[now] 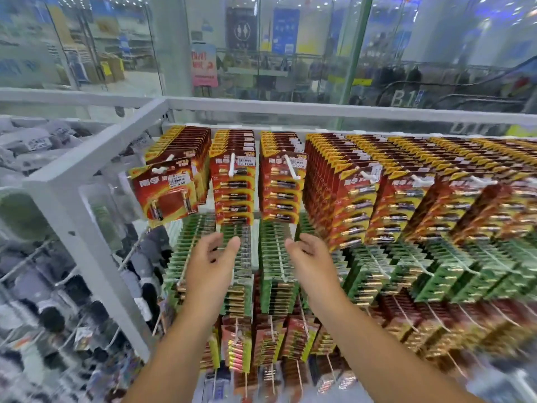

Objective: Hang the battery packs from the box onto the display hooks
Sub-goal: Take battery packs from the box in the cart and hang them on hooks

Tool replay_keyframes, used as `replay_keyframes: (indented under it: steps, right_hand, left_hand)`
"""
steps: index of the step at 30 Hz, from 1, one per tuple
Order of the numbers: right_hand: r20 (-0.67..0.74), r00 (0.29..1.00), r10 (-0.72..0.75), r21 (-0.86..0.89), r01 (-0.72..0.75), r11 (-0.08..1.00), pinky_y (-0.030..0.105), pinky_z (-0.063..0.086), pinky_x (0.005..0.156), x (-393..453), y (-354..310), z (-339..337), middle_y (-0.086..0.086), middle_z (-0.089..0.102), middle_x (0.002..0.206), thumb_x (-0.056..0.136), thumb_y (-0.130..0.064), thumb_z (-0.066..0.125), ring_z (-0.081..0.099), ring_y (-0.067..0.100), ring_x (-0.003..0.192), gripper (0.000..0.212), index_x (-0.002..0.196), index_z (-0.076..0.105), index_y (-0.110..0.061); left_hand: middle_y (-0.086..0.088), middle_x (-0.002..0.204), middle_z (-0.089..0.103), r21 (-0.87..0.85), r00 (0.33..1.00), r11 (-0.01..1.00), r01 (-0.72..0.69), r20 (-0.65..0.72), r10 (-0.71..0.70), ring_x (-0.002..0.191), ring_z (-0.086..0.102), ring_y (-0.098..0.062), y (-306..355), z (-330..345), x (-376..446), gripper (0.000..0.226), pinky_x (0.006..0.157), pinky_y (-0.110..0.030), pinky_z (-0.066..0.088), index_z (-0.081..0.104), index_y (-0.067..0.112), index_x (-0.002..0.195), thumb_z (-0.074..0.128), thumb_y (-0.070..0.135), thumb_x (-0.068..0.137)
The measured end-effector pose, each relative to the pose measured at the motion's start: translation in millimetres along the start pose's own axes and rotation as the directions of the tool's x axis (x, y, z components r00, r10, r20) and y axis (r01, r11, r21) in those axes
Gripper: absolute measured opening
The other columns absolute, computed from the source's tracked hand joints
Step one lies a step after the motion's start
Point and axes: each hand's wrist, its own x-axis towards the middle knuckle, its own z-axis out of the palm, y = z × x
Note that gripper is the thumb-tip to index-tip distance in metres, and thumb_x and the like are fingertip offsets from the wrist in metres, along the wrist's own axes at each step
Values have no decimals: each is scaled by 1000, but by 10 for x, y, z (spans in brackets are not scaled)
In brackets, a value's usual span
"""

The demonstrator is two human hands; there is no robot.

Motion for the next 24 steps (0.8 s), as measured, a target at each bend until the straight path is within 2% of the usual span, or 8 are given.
replay_keyframes:
  steps: [3, 5, 9, 14, 17, 20, 22, 24]
  right_hand:
    - [35, 998, -52, -6, 52, 999, 16, 48, 83, -227, 21, -175, -17, 60, 123, 101, -44, 64, 59, 0, 110, 34, 133, 52, -36]
    - [36, 996, -82, 16, 81, 997, 11, 48, 75, -348, 24, -335, -18, 60, 123, 102, -43, 64, 59, -3, 110, 30, 130, 55, -37]
    - [-8, 995, -103, 66, 103, 993, 16, 44, 84, -541, 41, -856, -22, 59, 119, 102, -41, 64, 56, -6, 110, 27, 128, 56, -38]
    - [-127, 989, -74, 109, 88, 990, 31, 47, 95, -807, 203, -1930, -23, 58, 121, 100, -44, 65, 57, 0, 115, 27, 126, 58, -41]
    - [-206, 975, -85, 111, 110, 988, 18, 48, 81, -1040, 363, -2715, -16, 61, 121, 101, -38, 65, 59, 2, 114, 30, 131, 60, -33]
    - [-299, 950, -91, 92, 124, 988, 13, 45, 75, -1270, 611, -3579, -15, 63, 108, 101, -32, 67, 62, 5, 103, 24, 125, 62, -30]
    - [-349, 933, -81, 82, 116, 990, 10, 45, 74, -1431, 767, -4169, -15, 63, 104, 99, -30, 69, 62, 6, 97, 26, 124, 62, -28]
    - [-394, 917, -70, 68, 105, 992, 10, 46, 76, -1625, 888, -4764, -12, 65, 107, 98, -30, 71, 63, 6, 98, 31, 128, 64, -24]
  left_hand:
    - [20, 132, 57, 16, 997, 999, -31, 64, 30, 111, 56, 3, -7, 68, -233, 39, 86, -23, 41, 57, 40, 134, 64, 54, 97]
    - [23, 128, 58, 19, 994, 999, -44, 104, 42, 108, 54, 9, 67, 178, -355, 35, 78, -18, 41, 59, 42, 130, 64, 54, 97]
    - [27, 125, 59, 20, 979, 998, -62, 194, 57, 107, 57, 7, 232, 544, -650, 33, 79, -18, 42, 60, 45, 126, 65, 56, 95]
    - [26, 123, 59, 39, 941, 996, -75, 334, 58, 116, 61, -7, 348, 1213, -1169, 19, 105, -43, 49, 61, 48, 116, 65, 51, 97]
    - [26, 121, 60, 61, 921, 994, -88, 386, 58, 117, 61, -14, 374, 1739, -1577, 20, 108, -49, 48, 63, 46, 114, 67, 53, 95]
    - [18, 123, 64, 47, 893, 994, -99, 446, 67, 120, 63, -22, 359, 2408, -2112, 23, 101, -49, 54, 64, 43, 110, 72, 54, 92]
    - [13, 122, 65, 41, 874, 993, -108, 480, 75, 117, 65, -23, 374, 2869, -2534, 33, 94, -47, 59, 64, 43, 106, 75, 62, 81]
    - [10, 121, 67, 25, 849, 993, -115, 522, 85, 114, 67, -21, 361, 3347, -2954, 51, 99, -50, 57, 64, 42, 106, 70, 72, 66]
